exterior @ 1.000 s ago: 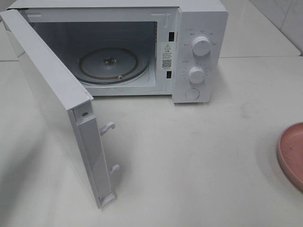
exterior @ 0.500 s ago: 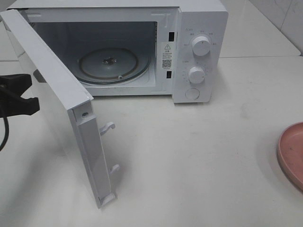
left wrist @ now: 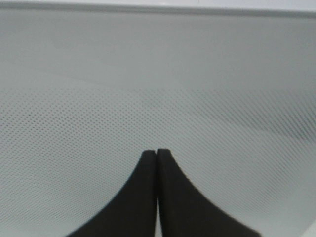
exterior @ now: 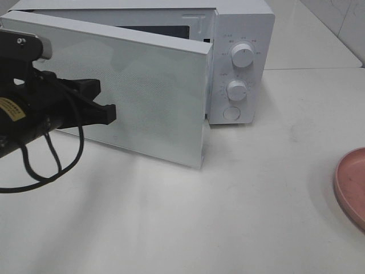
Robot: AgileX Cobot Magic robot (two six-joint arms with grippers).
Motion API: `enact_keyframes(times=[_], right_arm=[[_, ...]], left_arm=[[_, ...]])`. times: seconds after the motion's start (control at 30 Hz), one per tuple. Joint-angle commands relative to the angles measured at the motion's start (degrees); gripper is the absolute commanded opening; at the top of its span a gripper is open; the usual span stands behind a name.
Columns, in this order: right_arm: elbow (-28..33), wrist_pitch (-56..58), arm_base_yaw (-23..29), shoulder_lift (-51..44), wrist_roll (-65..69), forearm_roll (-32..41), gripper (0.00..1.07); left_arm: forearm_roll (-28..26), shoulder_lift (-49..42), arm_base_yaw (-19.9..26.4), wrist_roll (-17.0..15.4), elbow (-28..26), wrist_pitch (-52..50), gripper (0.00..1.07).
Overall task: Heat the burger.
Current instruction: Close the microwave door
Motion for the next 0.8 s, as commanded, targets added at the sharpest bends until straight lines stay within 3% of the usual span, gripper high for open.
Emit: enact_keyframes(times=[0.03, 0.1, 0.17, 0.23, 0.27, 0.47, 0.53, 0.8], right_arm=[[0.17, -0.29, -0.34, -1.60, -0.23, -0.46, 0.76], [0.17, -0.29, -0.34, -1.60, -0.23, -0.46, 0.76], [0.17, -0.29, -0.34, -1.60, -0.23, -0.46, 0.76], [0.17, -0.29, -0.34, -1.60, -0.23, -0.46, 0.76], [0.17, -0.29, -0.34, -1.60, -0.23, -0.46, 0.76], [0.17, -0.29, -0.34, -1.60, -0.23, -0.46, 0.76], [0.17, -0.29, -0.34, -1.60, -0.23, -0.46, 0.76], [0.17, -0.29, -0.34, -1.60, -0.23, -0.46, 0.76]], left_arm=[[-4.81, 1.55, -2.01, 2.01, -2.35, -1.20, 0.00], [-6.07, 2.12, -2.69, 2.86, -3.09, -1.20, 0.00], [-11.92, 4.81, -5.90, 7.05, -7.51, -1.20, 0.00], [-12.95, 5.67, -6.47, 7.96, -8.48, -1.20, 0.00], [-15.81, 7.28, -7.68, 10.31, -11.00, -1.15, 0.00], [-20.91, 10.43, -9.34, 13.58, -15.58, -1.15, 0.00], [-24.87, 13.46, -10.14, 16.16, -19.77, -1.15, 0.00], [-25.44, 17.42, -10.37, 16.27, -26.64, -0.34, 0.00]])
